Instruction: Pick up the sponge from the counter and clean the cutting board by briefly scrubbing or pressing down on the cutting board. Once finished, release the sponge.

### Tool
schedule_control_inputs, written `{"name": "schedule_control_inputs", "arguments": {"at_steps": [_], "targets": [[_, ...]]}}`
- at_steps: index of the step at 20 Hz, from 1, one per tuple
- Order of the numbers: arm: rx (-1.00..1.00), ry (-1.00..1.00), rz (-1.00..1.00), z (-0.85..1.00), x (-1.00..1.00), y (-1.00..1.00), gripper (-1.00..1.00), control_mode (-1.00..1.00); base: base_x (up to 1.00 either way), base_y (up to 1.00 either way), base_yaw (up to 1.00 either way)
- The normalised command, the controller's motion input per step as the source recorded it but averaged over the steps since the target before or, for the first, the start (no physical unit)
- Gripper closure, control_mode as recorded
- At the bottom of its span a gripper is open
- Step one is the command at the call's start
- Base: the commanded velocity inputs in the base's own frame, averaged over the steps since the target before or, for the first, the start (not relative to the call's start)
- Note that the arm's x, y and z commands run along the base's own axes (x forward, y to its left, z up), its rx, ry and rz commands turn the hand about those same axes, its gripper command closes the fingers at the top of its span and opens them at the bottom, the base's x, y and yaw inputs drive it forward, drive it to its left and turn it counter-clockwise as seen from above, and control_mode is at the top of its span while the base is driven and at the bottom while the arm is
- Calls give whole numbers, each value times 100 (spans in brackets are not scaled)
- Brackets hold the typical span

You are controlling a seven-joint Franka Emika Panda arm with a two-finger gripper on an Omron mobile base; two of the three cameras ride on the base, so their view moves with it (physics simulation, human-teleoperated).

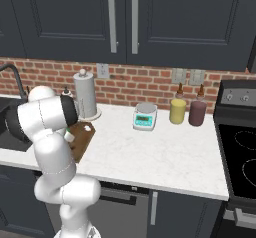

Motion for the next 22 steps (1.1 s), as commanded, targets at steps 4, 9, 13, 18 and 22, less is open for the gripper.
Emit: {"name": "schedule_control_inputs", "arguments": {"at_steps": [4, 9, 13, 18, 22], "targets": [[0, 0, 0, -29, -63, 1, 100, -100, 0, 0, 0], [0, 0, 0, -25, -73, 2, 100, -100, 0, 0, 0], [0, 0, 0, -27, -74, 0, 100, -100, 0, 0, 0], [0, 0, 0, -29, -65, 0, 100, -100, 0, 0, 0], [0, 0, 0, -30, -47, 0, 100, -100, 0, 0, 0]]}}
